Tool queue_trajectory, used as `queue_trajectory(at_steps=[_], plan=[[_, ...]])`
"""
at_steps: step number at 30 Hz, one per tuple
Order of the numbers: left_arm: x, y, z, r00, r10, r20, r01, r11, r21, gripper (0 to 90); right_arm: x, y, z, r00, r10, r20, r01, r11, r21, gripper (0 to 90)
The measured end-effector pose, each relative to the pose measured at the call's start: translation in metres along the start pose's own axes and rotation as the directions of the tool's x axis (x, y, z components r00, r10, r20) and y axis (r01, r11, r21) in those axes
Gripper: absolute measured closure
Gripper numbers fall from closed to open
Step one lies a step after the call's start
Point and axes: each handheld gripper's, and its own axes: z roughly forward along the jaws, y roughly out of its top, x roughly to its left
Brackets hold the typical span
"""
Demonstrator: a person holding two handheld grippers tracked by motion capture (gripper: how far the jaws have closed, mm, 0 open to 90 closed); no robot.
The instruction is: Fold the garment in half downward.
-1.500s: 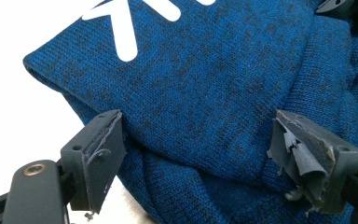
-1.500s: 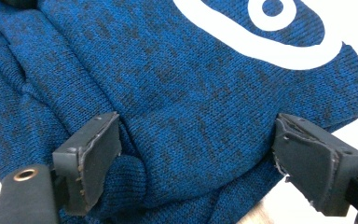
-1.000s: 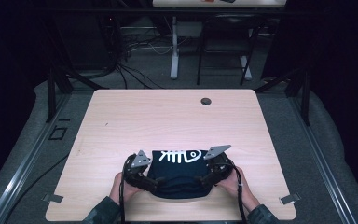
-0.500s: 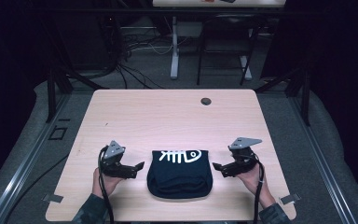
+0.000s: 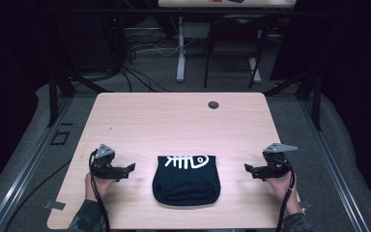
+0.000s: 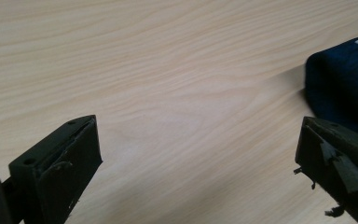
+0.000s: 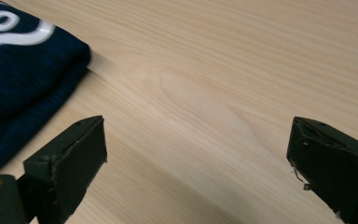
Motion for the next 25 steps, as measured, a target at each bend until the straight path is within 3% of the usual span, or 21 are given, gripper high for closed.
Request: queue_trajectory(at_steps=[5, 7, 10, 11, 15, 20, 25], plan=[[0.014, -0.007, 0.006, 0.9988, -0.048, -0.006, 0.049, 0.9982, 0.035, 0.1, -0.018, -0.016, 0.002, 0.9982, 0.042, 0.043, -0.042, 0.999, 0.005, 4.6], [0.018, -0.009, 0.008, 0.9986, -0.042, -0.034, 0.043, 0.9978, 0.05, 0.1, -0.022, -0.02, 0.006, 0.9965, 0.072, 0.042, -0.072, 0.997, -0.003, 4.4], [0.022, -0.013, 0.012, 0.9974, -0.056, -0.045, 0.058, 0.9965, 0.06, 0.1, -0.024, -0.024, 0.013, 0.9964, 0.065, 0.054, -0.066, 0.997, 0.027, 4.2], [0.023, -0.013, 0.013, 0.9974, -0.051, -0.052, 0.054, 0.9967, 0.06, 0.1, -0.024, -0.025, 0.015, 0.9972, 0.062, 0.042, -0.064, 0.997, 0.036, 4.1], [0.023, -0.013, 0.014, 0.9974, -0.039, -0.061, 0.043, 0.9974, 0.058, 0.0, -0.021, -0.026, 0.02, 0.9973, 0.03, 0.067, -0.034, 0.998, 0.057, 3.8], [0.021, -0.013, 0.015, 0.9972, -0.026, -0.07, 0.03, 0.9974, 0.065, 0.0, -0.019, -0.026, 0.022, 0.9968, 0.01, 0.079, -0.014, 0.999, 0.052, 2.7], [0.017, -0.012, 0.018, 0.9944, 0.028, -0.102, -0.018, 0.9953, 0.095, 0.1, -0.019, -0.026, 0.022, 0.9968, 0.01, 0.079, -0.014, 0.999, 0.051, 2.4]])
